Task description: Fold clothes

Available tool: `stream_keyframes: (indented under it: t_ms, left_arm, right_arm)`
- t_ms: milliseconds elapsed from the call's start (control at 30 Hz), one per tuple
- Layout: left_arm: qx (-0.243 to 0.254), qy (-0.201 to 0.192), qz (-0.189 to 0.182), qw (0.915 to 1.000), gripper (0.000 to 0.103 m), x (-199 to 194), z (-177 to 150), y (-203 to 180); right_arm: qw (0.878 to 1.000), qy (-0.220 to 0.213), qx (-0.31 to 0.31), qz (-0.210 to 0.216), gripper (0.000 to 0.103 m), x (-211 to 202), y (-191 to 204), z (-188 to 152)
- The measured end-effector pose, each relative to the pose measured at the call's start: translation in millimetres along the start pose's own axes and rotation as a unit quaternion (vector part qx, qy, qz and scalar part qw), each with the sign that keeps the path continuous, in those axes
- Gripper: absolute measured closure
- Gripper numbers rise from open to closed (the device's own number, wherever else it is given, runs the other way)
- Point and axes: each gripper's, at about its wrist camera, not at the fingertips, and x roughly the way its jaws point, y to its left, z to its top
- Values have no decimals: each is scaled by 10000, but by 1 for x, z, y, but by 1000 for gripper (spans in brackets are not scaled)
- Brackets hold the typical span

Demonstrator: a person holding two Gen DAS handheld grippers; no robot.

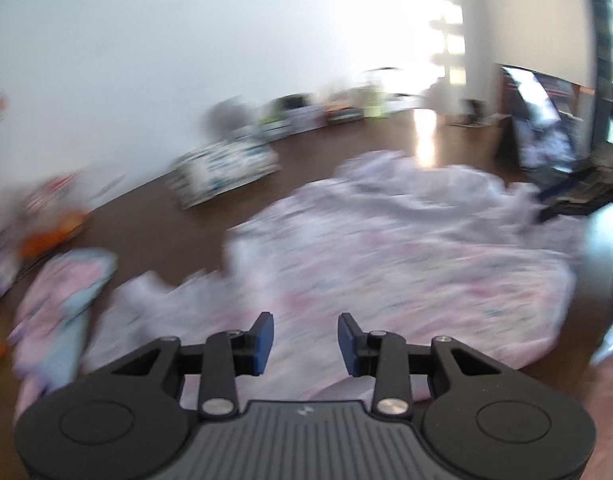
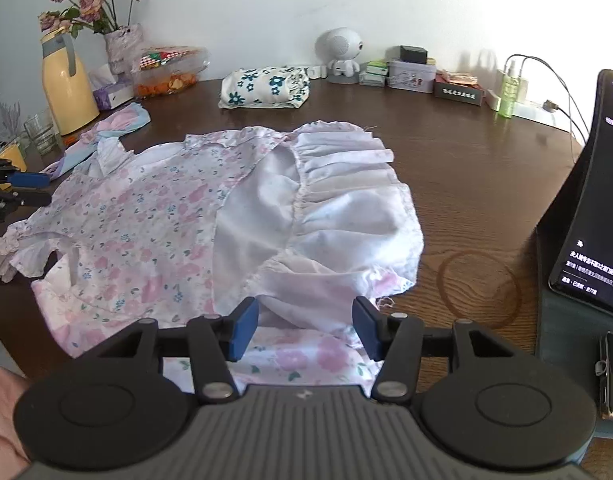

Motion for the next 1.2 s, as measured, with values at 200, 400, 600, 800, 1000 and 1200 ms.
stream_keyframes:
  t_ms: [200,400,600,800,1000,1200]
  left_arm:
    - [925,342,-1121,9888,89,16,0,-54]
    - [1215,641,-1486,9793,92,14,-20,-68]
    - [1169,670,-1457,9801,90,11,-27,-63]
    - [952,369,-1455,9841,65,-12,-27,-46]
    - [1620,509,-1101,9793,54,-16,-31,-57]
    - [2496,752,-428,9645,54,3,-28,-64]
  right_arm:
    - [9993,305,-77,-198,57,16,4,-4]
    - [9981,465,-96,-382,78,13,1,-16]
    - [9978,486,-100,-429,77,5,6,-19]
    - [9992,74,-12,392,62,-33,6,-14]
    - [9945,550,-581,682,58,-34,21,-30]
    - [9945,619,-526,658,56,-30,18,-41]
